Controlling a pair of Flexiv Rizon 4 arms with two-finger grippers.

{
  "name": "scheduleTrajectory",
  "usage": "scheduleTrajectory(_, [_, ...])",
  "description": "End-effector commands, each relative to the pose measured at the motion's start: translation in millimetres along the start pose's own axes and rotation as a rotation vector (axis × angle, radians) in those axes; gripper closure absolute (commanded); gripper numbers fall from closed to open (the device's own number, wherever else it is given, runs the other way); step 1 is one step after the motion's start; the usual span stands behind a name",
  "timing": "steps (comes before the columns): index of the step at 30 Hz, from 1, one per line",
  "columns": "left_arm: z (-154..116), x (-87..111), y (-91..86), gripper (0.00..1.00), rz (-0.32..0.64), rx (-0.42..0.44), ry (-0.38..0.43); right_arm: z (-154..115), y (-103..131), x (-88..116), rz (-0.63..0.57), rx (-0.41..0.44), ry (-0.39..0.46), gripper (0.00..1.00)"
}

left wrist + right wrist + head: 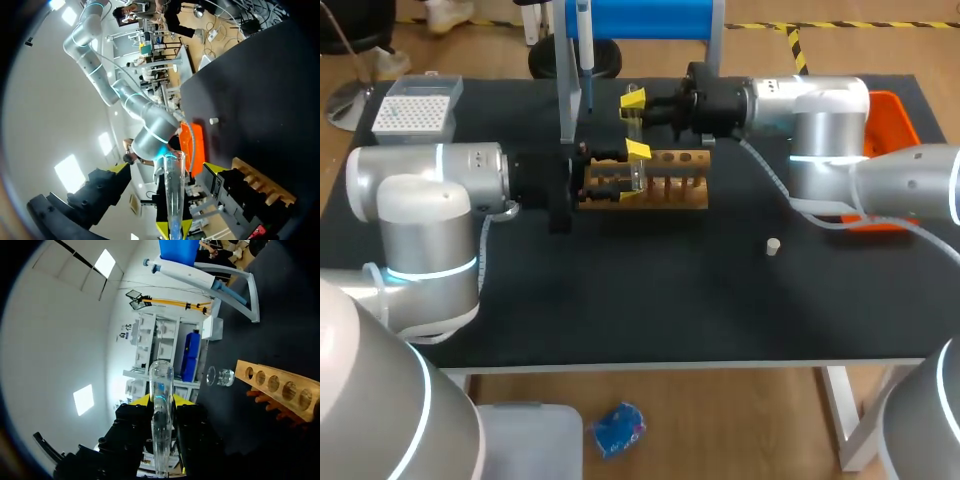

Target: Invert the test tube, pick up the pipette, mount the tip to pipette, aspirate from beaker and dispense into the tube, eject the tip, return the pipette, and cap with the stopper.

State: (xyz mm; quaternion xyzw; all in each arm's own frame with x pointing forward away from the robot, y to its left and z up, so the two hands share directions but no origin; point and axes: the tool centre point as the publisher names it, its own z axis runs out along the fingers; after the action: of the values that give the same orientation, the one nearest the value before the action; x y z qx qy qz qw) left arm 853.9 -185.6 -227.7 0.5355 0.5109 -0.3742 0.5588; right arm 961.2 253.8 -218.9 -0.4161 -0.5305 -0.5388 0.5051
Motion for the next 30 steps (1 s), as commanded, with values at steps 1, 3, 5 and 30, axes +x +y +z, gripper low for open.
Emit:
scheduleTrajectory(1, [2, 3.5, 3.2, 0.15, 0.004, -0.006, -0.002, 4, -2, -2, 0.002, 0.002, 0.006, 1.00])
scheduleTrajectory(3, [2, 4.2, 4.2, 0.18, 0.004, -0.009, -0.001, 4, -3, -3, 0.003, 0.004, 0.007, 1.00])
scheduleTrajectory(5, [3, 4.8, 4.8, 0.23, 0.002, -0.012, 0.000, 4, -4, -3, 0.005, 0.005, 0.009, 1.00])
scheduleTrajectory(30, [2, 13.0, 9.2, 0.85, -0.036, -0.031, 0.009, 5, -15, -4, 0.014, 0.015, 0.003, 1.00])
